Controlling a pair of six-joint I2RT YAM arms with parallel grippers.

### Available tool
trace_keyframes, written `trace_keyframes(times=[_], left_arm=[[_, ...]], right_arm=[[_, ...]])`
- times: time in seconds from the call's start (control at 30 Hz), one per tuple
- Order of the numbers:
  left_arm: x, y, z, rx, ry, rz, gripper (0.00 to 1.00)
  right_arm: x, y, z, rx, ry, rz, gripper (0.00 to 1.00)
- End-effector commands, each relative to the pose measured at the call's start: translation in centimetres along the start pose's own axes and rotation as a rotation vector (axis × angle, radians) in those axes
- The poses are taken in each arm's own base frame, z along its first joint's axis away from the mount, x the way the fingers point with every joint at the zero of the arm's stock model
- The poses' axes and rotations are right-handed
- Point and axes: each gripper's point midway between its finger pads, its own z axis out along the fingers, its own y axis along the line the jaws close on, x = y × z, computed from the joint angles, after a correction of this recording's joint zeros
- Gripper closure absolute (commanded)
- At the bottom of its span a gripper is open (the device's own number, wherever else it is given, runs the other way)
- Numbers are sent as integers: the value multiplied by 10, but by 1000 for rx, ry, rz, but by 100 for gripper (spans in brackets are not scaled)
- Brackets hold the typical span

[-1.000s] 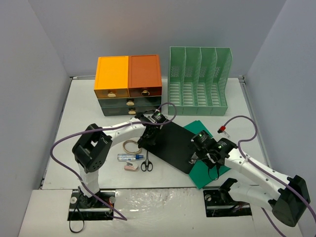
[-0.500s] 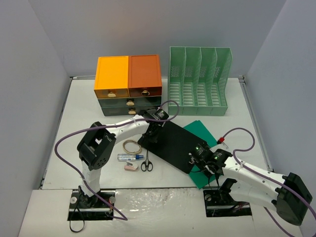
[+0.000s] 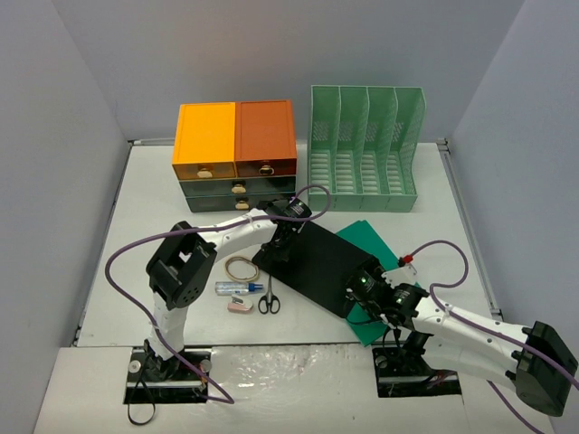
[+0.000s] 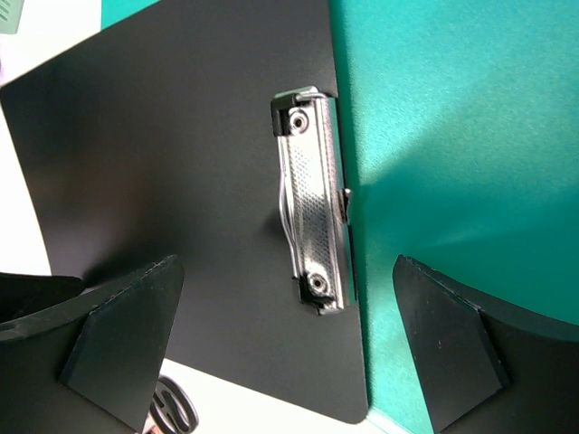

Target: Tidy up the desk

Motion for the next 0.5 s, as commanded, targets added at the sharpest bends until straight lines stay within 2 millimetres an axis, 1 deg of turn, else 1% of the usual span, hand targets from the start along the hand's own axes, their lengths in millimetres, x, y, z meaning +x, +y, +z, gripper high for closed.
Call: trace_keyframes(times=[0.0,0.23,0.47], left_arm=[[-3,5,-12,-37,-4,1,100],[2,12,-7,-87,25,-2,100],[11,9,2,-81,69,-4,100]], right_arm=[[-8,4,6,-9,-71,17,2],[-8,2,8,-25,-80,38,1],[-8,-3,12,-40,-85,50,1]])
